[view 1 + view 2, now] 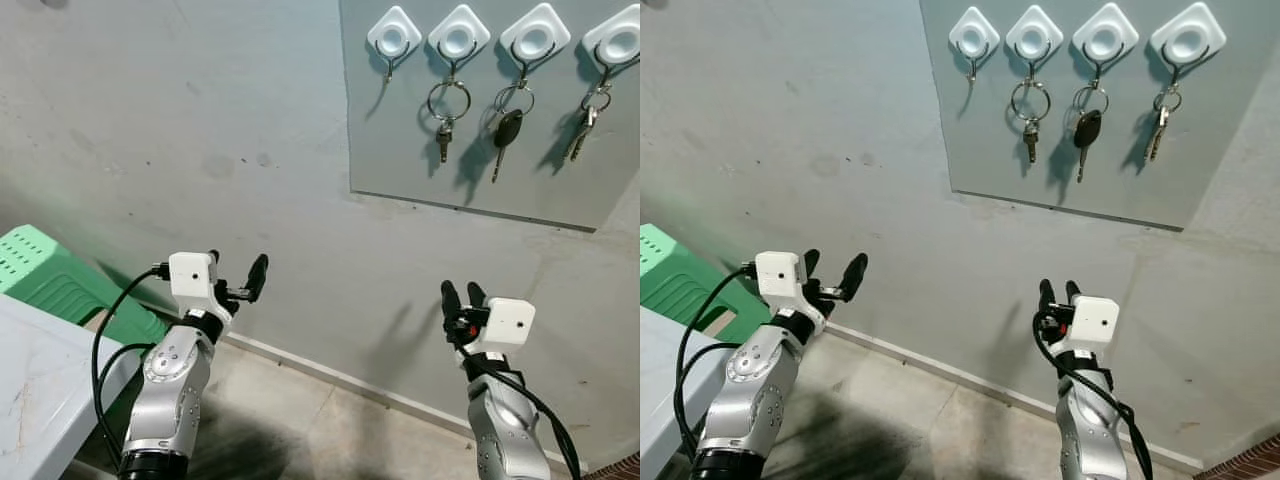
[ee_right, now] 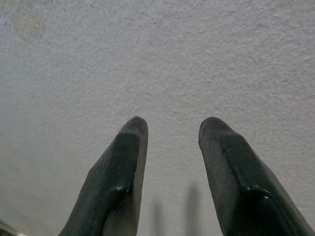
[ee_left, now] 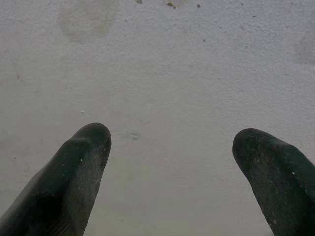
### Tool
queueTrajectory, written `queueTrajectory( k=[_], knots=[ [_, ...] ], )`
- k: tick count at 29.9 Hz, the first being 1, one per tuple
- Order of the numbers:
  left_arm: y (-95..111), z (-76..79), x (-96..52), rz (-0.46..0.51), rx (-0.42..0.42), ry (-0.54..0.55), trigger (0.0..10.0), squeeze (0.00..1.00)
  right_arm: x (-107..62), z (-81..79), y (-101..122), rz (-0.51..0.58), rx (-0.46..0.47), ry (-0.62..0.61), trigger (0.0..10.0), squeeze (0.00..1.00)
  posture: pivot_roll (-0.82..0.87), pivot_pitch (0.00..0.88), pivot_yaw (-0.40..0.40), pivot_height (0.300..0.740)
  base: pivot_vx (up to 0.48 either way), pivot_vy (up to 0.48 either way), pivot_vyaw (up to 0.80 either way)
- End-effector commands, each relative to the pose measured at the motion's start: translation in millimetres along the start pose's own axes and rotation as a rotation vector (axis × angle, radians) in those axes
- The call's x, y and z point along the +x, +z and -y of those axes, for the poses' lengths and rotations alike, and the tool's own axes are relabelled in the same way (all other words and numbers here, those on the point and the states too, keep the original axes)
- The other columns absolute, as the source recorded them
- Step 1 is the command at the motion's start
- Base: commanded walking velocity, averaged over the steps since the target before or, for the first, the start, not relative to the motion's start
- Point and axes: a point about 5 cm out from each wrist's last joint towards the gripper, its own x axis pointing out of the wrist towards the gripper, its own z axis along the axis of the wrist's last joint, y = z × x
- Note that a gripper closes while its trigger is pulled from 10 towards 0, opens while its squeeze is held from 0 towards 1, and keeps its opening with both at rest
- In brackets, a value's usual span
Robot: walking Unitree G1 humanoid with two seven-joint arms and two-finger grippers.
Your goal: Hang keys on a hook
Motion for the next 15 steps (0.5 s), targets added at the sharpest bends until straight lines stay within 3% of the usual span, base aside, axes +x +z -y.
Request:
queueTrajectory(
  k=[1,15],
  knots=[
    [3.3,-4.4,-1.0,0.003,0.017,0.001,10.0,0.0,1.5,-6.2,-1.0,0.0,0.013,0.019,10.0,0.0,0.05,0.045,0.15,0.74,0.0,0.0,0.0],
    [-0.8,2.6,8.6,0.032,-0.023,0.039,10.0,0.0,10.1,-1.3,9.8,0.006,-0.025,0.059,10.0,0.0,0.01,0.054,0.045,0.74,0.0,0.0,0.0]
  ],
)
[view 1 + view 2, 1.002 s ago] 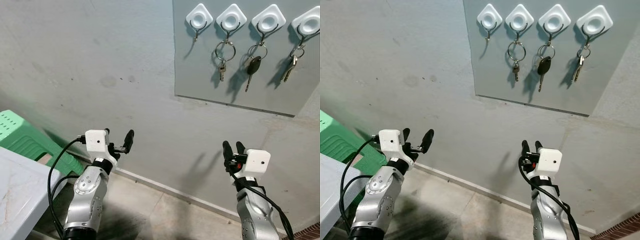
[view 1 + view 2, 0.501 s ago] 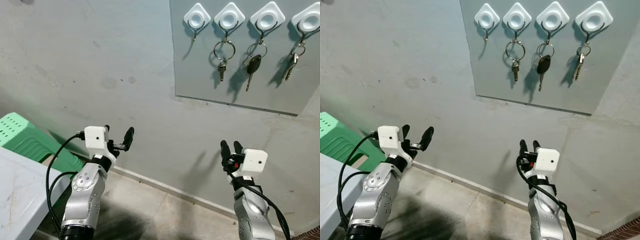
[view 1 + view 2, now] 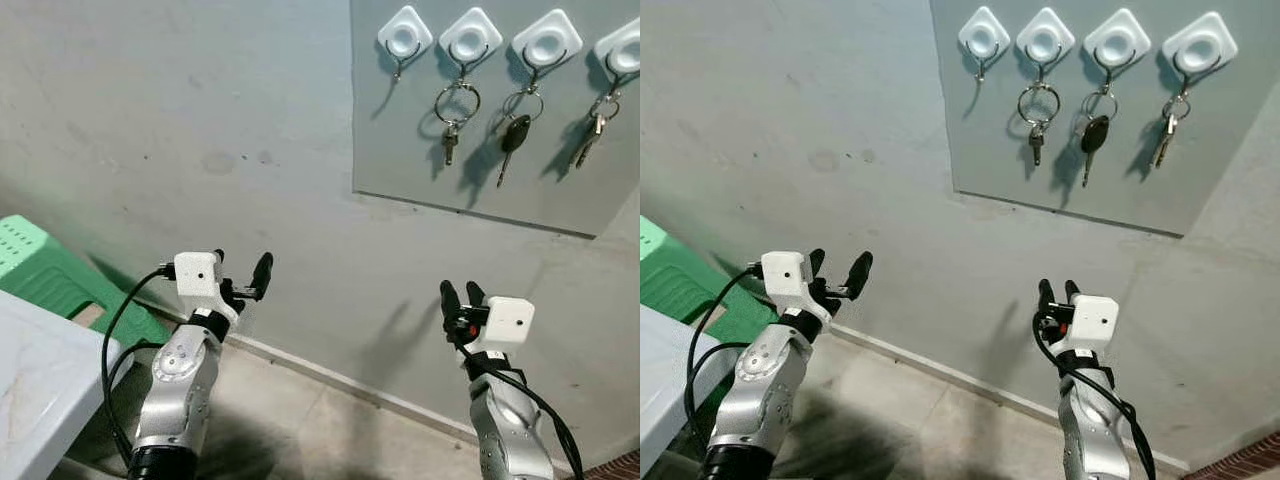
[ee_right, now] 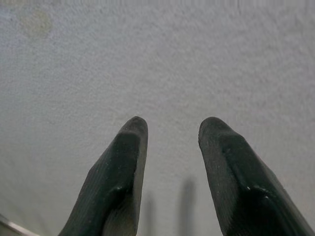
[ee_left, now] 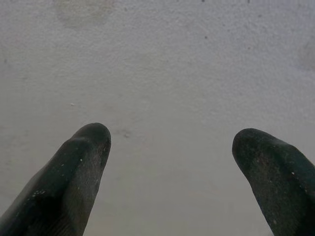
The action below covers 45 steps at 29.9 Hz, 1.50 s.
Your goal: Hang keys on a hook
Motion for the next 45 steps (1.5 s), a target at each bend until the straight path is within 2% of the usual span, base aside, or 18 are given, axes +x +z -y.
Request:
queueTrajectory(
  k=[1,7,10,14,20,28,38,45],
  knots=[
    [2.2,-5.0,1.1,0.016,0.007,0.021,10.0,0.0,7.2,-2.9,7.7,0.017,-0.003,0.027,10.0,0.0,0.01,0.055,0.042,0.74,0.0,0.0,0.0],
    [-0.9,-1.7,6.2,0.016,0.01,0.015,10.0,0.0,13.7,-3.0,12.7,0.025,-0.014,0.039,10.0,0.0,-0.01,0.058,0.021,0.74,0.0,0.0,0.0],
    [-0.8,-0.5,6.9,0.025,-0.012,0.025,10.0,0.0,11.6,-4.2,15.6,0.034,-0.013,0.048,10.0,0.0,-0.02,0.071,0.029,0.74,0.0,0.0,0.0],
    [-7.7,3.1,4.6,0.007,-0.021,0.02,10.0,0.0,4.6,2.0,16.3,0.031,-0.037,0.046,10.0,0.0,-0.05,0.099,0.03,0.74,0.0,0.0,0.0],
    [-10.9,0.2,1.5,-0.002,-0.019,0.034,10.0,0.0,-0.6,6.7,14.7,0.017,-0.044,0.029,10.0,0.0,-0.05,0.11,0.026,0.74,0.0,0.0,0.0],
    [-11.7,-2.1,0.5,-0.001,-0.025,0.052,10.0,0.0,1.4,3.0,20.3,0.028,-0.033,0.025,10.0,0.0,-0.06,0.12,0.036,0.74,0.0,0.0,0.0],
    [-5.1,-2.4,12.6,0.018,-0.032,0.055,10.0,0.0,4.0,3.6,31.0,0.056,-0.031,0.005,10.0,0.0,-0.09,0.11,0.052,0.74,0.0,0.0,0.0],
    [-5.5,-1.1,14.5,0.014,-0.03,0.045,10.0,0.0,2.1,3.2,31.1,0.055,-0.026,-0.006,10.0,0.0,-0.1,0.094,0.069,0.74,0.0,0.0,0.0]
  ],
)
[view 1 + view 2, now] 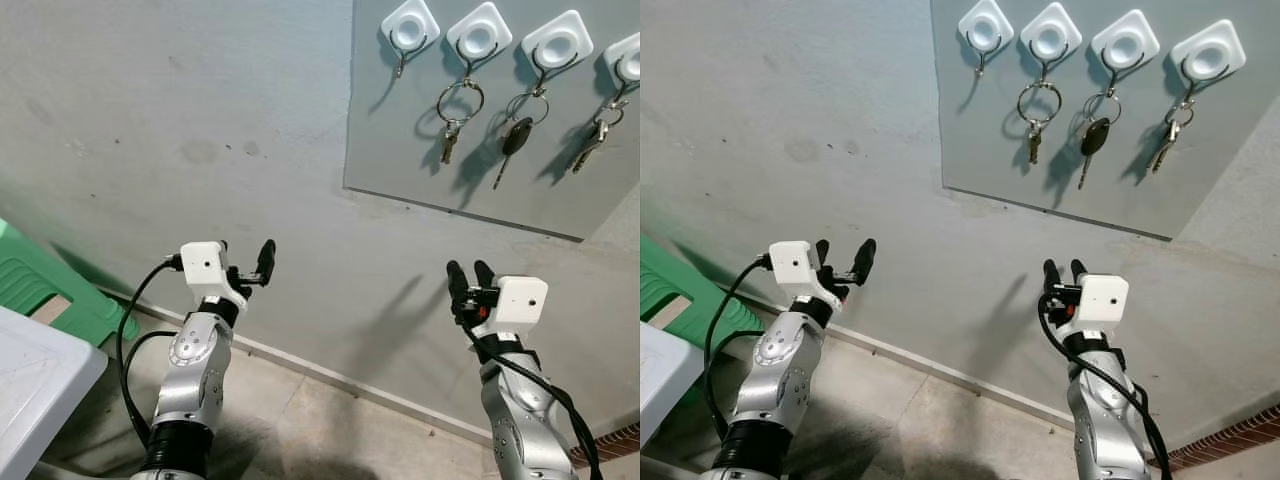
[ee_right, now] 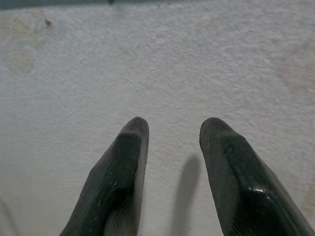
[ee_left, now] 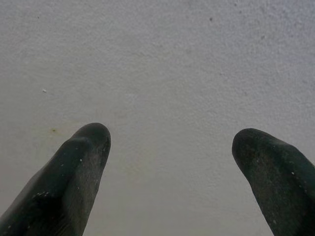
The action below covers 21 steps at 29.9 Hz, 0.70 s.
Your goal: Hang keys on a hook
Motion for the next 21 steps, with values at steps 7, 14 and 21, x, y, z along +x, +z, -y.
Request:
queueTrajectory(
  k=[7,14,21],
  knots=[
    [-3.4,-4.4,0.8,-0.03,0.045,-0.018,10.0,0.0,-2.6,-2.5,1.1,0.002,0.021,-0.03,10.0,0.0,-0.11,0.083,0.093,0.74,0.0,0.0,0.0],
    [-1.9,-2.0,4.0,-0.021,0.043,-0.032,10.0,0.0,-3.2,-6.0,-1.0,-0.003,0.021,-0.042,10.0,0.0,-0.11,0.063,0.093,0.74,0.0,0.0,0.0],
    [2.0,-1.3,6.1,-0.002,0.022,-0.021,10.0,0.0,1.8,-6.8,0.6,-0.007,0.004,-0.022,10.0,0.0,-0.1,0.057,0.076,0.74,0.0,0.0,0.0]
  ],
)
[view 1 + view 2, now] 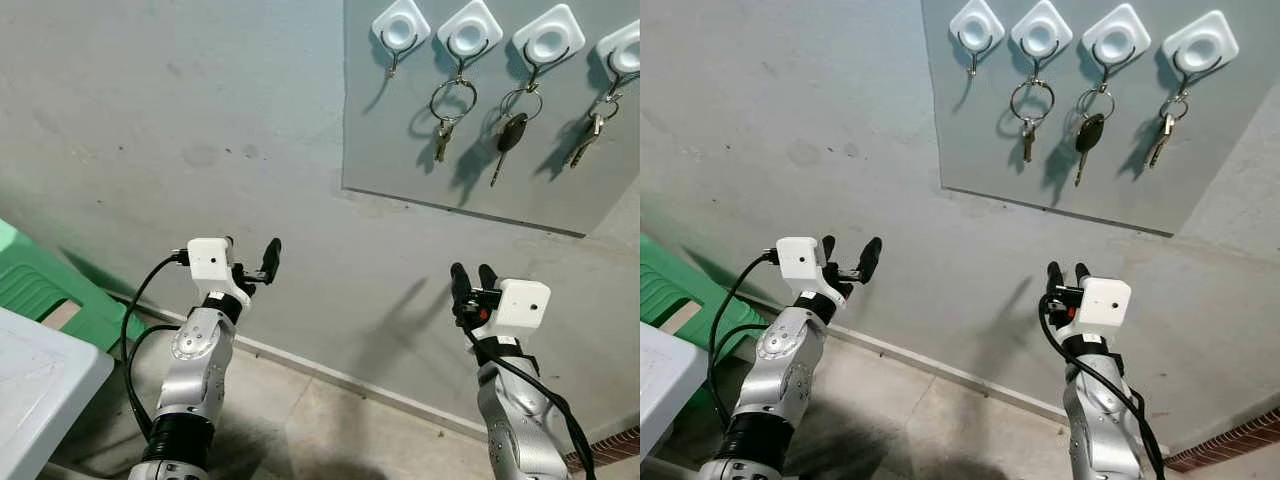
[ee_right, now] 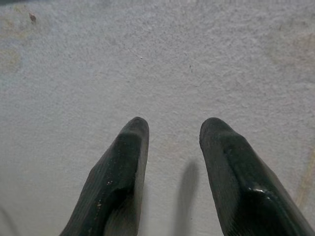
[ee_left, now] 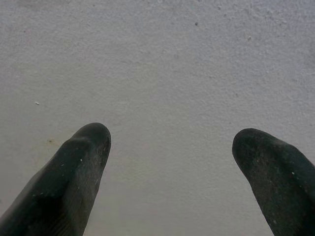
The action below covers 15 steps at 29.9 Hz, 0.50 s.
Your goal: Hang keys on a hook
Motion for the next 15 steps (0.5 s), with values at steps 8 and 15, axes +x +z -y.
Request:
queueTrajectory(
  k=[8,15],
  knots=[
    [0.4,-8.4,1.8,-0.003,0.011,0.043,10.0,0.0,12.1,-6.1,5.6,0.005,-0.004,0.037,10.0,0.0,-0.09,0.037,0.057,0.74,0.0,0.0,0.0],
    [6.2,-8.6,7.2,0.018,0.008,0.045,10.0,0.0,21.2,-12.2,9.7,0.018,0.011,0.052,10.0,0.0,-0.09,0.031,0.052,0.74,0.0,0.0,0.0]
  ],
)
